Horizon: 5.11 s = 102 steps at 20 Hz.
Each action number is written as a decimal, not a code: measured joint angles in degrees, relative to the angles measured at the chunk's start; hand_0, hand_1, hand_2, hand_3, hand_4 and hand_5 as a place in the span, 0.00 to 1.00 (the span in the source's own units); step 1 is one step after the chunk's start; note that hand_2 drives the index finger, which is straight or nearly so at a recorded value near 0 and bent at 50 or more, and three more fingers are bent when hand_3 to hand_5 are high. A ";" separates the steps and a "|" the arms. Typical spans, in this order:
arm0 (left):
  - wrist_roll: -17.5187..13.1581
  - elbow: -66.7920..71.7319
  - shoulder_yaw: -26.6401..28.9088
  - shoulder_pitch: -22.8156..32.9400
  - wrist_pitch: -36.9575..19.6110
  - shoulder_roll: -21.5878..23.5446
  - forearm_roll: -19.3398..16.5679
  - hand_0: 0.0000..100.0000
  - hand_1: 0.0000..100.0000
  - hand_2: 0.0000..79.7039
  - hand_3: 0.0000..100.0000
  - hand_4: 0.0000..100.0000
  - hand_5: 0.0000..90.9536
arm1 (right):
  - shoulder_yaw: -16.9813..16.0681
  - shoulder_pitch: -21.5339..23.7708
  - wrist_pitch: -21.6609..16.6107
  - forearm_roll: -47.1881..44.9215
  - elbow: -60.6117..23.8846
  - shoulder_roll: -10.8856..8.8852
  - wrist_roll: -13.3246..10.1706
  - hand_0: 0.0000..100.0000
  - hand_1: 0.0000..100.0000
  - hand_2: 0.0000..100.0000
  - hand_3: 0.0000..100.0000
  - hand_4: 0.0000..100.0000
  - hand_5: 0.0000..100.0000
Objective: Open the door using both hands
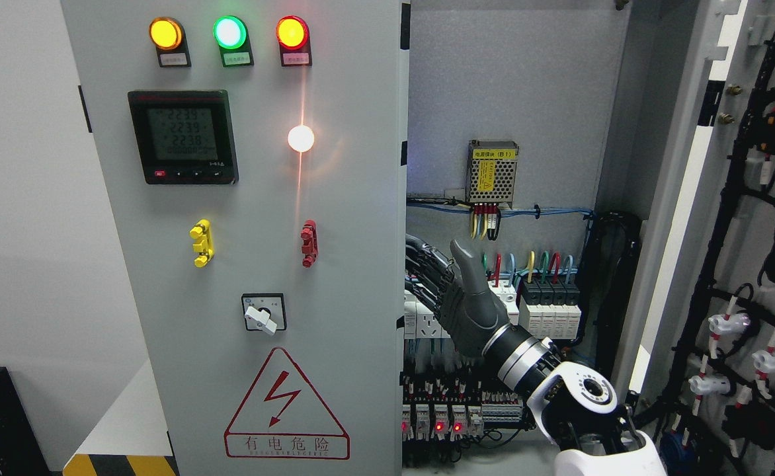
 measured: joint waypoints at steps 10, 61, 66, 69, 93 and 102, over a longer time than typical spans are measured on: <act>0.01 0.00 0.00 0.00 0.11 0.01 0.00 0.00 0.00 0.00 0.00 0.00 0.00 | -0.37 -0.88 0.02 -0.62 1.77 -0.01 1.98 0.00 0.00 0.00 0.00 0.00 0.00; 0.01 0.00 0.01 0.00 0.14 -0.02 0.00 0.00 0.00 0.00 0.00 0.00 0.00 | -1.52 -3.02 -0.07 -1.19 3.99 -0.05 9.83 0.00 0.00 0.00 0.00 0.00 0.00; 0.01 0.00 0.01 0.00 0.15 -0.02 0.00 0.00 0.00 0.00 0.00 0.00 0.00 | -1.56 -2.98 -0.02 -1.40 3.91 -0.06 9.89 0.00 0.00 0.00 0.00 0.00 0.00; 0.01 0.00 0.00 0.00 0.15 -0.02 0.00 0.00 0.00 0.00 0.00 0.00 0.00 | -1.57 -2.93 0.00 -1.45 3.81 -0.07 9.90 0.00 0.00 0.00 0.00 0.00 0.00; 0.03 0.00 0.00 0.01 0.25 0.00 0.00 0.00 0.00 0.00 0.00 0.00 0.00 | 1.95 -3.13 -0.22 -1.57 3.59 -0.08 12.65 0.00 0.00 0.00 0.00 0.00 0.00; 0.20 0.00 0.00 0.00 0.29 0.00 0.00 0.00 0.00 0.00 0.00 0.00 0.00 | 0.93 -1.69 -0.32 -4.25 2.69 -0.85 12.35 0.00 0.00 0.00 0.00 0.00 0.00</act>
